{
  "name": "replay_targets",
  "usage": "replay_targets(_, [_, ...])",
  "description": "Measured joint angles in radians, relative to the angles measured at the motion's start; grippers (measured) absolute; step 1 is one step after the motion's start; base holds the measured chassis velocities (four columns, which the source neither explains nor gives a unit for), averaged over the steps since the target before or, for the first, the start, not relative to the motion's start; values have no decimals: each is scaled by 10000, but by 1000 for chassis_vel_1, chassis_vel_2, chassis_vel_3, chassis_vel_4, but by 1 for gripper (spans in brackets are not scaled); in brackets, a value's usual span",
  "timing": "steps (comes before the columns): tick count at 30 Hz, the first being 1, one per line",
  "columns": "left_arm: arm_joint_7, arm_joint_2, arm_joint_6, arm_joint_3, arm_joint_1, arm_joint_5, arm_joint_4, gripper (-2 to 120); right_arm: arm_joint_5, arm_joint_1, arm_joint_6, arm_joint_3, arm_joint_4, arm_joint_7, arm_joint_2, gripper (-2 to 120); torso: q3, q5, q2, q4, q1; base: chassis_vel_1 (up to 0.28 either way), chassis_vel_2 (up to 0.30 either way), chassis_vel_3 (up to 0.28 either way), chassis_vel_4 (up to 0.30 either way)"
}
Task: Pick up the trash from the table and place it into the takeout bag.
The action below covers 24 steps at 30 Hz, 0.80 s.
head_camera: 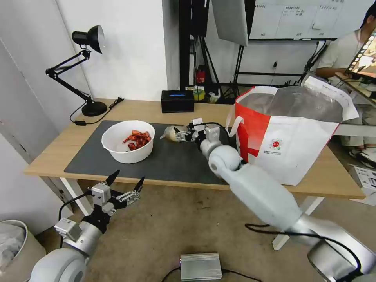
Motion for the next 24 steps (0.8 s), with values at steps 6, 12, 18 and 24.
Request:
replay_targets(6, [-5,23,-9,73,-95,-62,112,100,96,394,-105,0,-941,-471,432,100,0,1,0,0,-1,0,0,0,0])
replay_targets(12, [-7,-12,-18,209,-215,-55,203,100,-21,803,-258,42,-1998,-850,1071,100,-1,1,-1,0,-1,0,0,0,0])
replay_targets(18, [-7,9,-21,212,-238,-56,230,100,-299,1108,-307,108,-2773,-1258,1498,100,-1,1,0,2,-2,0,0,0,0])
replay_targets(24, [-8,-49,-27,230,-247,-37,229,100,-544,1153,-361,168,-3056,-1364,1660,100,0,1,0,1,-1,0,0,0,0])
